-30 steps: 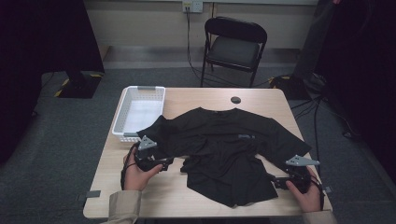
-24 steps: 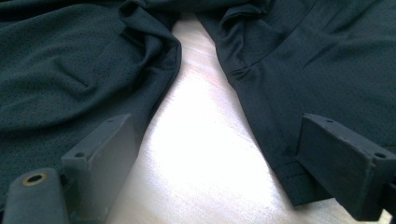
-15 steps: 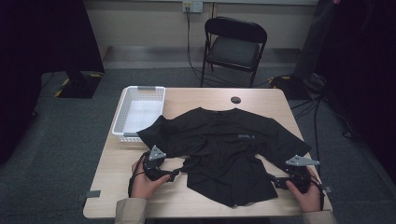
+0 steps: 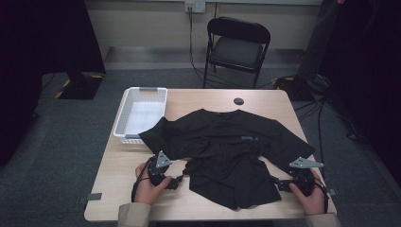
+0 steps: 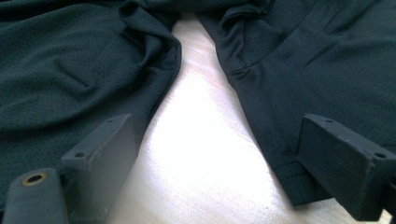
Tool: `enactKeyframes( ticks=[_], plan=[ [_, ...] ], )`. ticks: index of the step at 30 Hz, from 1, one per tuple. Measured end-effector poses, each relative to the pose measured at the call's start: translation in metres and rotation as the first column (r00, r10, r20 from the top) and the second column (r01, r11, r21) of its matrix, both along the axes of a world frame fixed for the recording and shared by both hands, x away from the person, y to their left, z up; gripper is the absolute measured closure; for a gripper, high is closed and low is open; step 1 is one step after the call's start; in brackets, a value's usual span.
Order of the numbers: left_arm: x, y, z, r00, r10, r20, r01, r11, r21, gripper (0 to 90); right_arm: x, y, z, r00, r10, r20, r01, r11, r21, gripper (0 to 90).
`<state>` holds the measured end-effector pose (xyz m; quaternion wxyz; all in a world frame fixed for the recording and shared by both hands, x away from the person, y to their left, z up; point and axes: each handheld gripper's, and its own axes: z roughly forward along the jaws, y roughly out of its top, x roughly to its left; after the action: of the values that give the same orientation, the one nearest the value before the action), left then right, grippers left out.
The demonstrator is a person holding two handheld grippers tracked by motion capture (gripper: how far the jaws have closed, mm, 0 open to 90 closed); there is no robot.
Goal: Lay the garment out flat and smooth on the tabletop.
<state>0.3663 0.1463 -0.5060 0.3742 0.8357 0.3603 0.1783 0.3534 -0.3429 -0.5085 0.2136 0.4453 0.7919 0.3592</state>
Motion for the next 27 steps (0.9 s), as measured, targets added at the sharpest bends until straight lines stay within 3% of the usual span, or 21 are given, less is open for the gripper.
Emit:
enactKeyframes(
  ticks=[8, 10, 12, 14, 15, 17, 20, 27],
  plan=[
    [0.0, 0.0, 0.0, 1.0, 0.0, 0.0, 0.0, 1.0, 0.0, 11.5, 0.0, 0.0, 0.0, 1.0, 0.003, 0.001, -0.003, 1.0, -0.001, 11.1],
    [0.0, 0.0, 0.0, 1.0, -0.002, -0.001, 0.002, 1.0, 0.001, 11.1, -0.002, 0.001, 0.005, 1.0, 0.009, -0.001, -0.009, 1.0, -0.018, 17.9],
    [0.001, 0.0, 0.0, 1.0, -0.003, -0.003, 0.003, 1.0, 0.001, 10.9, -0.005, 0.006, 0.013, 0.9991, 0.02, 0.038, -0.019, 0.999, -0.03, 21.0],
    [0.001, 0.0, 0.0, 1.0, -0.005, -0.002, 0.005, 1.0, 0.002, 10.7, -0.005, 0.009, 0.017, 0.9987, 0.03, 0.041, -0.029, 0.999, -0.026, 23.7],
    [0.001, 0.0, 0.0, 1.0, -0.005, -0.002, 0.005, 1.0, 0.002, 10.7, -0.006, 0.016, 0.023, 0.9966, 0.049, 0.066, -0.048, 0.999, -0.012, 31.9],
    [0.001, 0.0, 0.0, 1.0, -0.005, -0.002, 0.005, 1.0, 0.003, 10.7, -0.001, 0.027, 0.026, 0.9946, 0.092, 0.048, -0.093, 0.996, 0.006, 44.2],
    [0.001, 0.0, 0.0, 1.0, -0.005, -0.002, 0.005, 1.0, 0.002, 10.7, 0.009, 0.046, 0.023, 0.9922, 0.116, 0.046, -0.115, 0.993, -0.024, 49.7],
    [0.001, 0.0, 0.0, 1.0, -0.005, -0.002, 0.006, 1.0, 0.002, 10.6, 0.035, 0.074, 0.019, 0.9963, 0.077, 0.038, -0.074, 0.994, -0.084, 56.9]
  ],
)
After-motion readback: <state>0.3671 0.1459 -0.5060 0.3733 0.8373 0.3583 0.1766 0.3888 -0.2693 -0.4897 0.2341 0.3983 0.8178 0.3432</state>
